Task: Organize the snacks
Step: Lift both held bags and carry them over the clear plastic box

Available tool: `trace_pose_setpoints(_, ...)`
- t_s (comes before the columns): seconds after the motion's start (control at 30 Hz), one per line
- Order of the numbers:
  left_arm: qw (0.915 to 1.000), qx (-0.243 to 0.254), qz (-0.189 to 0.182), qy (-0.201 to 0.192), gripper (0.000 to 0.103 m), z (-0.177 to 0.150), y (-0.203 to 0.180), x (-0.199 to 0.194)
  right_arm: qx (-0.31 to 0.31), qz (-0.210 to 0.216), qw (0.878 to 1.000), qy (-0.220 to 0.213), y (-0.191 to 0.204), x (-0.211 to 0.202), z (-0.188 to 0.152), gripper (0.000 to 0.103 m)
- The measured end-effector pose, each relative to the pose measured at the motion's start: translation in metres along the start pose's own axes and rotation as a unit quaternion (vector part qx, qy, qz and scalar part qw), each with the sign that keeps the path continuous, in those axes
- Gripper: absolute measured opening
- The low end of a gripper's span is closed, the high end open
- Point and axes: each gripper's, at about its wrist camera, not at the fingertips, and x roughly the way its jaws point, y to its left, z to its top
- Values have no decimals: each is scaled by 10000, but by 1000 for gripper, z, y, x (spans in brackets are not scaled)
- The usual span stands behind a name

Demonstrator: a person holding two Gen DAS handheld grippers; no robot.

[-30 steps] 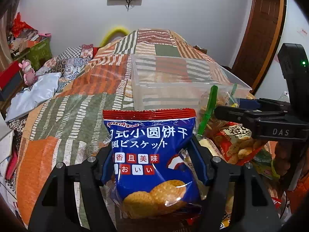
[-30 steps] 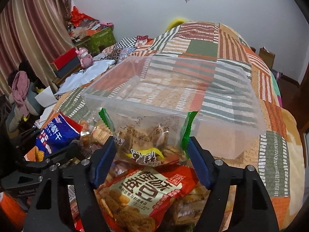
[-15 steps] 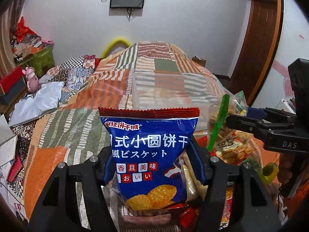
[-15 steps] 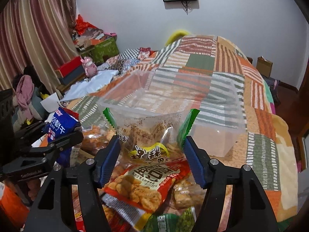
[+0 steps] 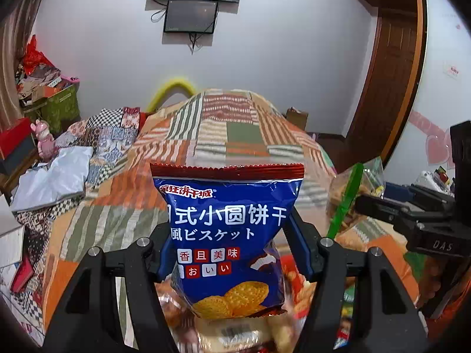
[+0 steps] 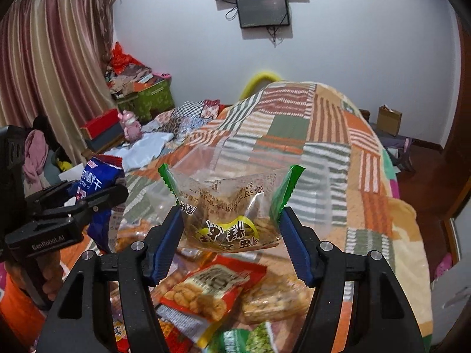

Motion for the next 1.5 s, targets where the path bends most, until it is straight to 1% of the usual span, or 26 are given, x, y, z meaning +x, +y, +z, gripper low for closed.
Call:
trace_pose_setpoints(0.17,10000,29,-15,-12,64,20,-5,16,74,-106,9999,-63,-13,2,11,63)
trace_pose_setpoints(0.33,9999,40,29,121,64,33,-5,40,151,-162,9997,-30,-26,13,24,63)
trace_pose_setpoints(0.53,9993,10,121,367,64,44,0,75,248,-227,9993,136,-39,33,31,63)
trace_pose_setpoints(0.67,9987,-64,120,493,64,49,2,96,293,-253,9988,290,-42,47,31,63)
trace_pose_setpoints(0.8,9981,-64,173,582,64,49,1,111,260,-279,9982,458,-42,60,28,63)
trace_pose_setpoints(0.87,9976,-70,297,623,64,48,-1,119,214,-287,9979,545,-42,66,26,63)
trace_pose_setpoints(0.93,9971,-78,294,692,64,46,-3,126,160,-290,9973,648,-41,72,23,63)
trace_pose_setpoints(1.1,9943,-23,309,1020,64,39,-4,147,63,-275,9956,894,-41,86,18,63)
trace_pose_setpoints(1.23,9902,-109,171,1385,64,33,1,162,58,-224,9937,1093,-42,94,13,63)
trace_pose_setpoints(1.3,9883,-136,168,1508,64,29,2,167,82,-189,9929,1173,-42,98,11,63)
trace_pose_setpoints(1.43,9874,34,237,1564,64,24,-4,170,59,-168,9915,1293,-41,103,8,63)
trace_pose_setpoints(1.5,9864,113,250,1623,64,22,-7,171,31,-175,9911,1317,-40,103,6,66)
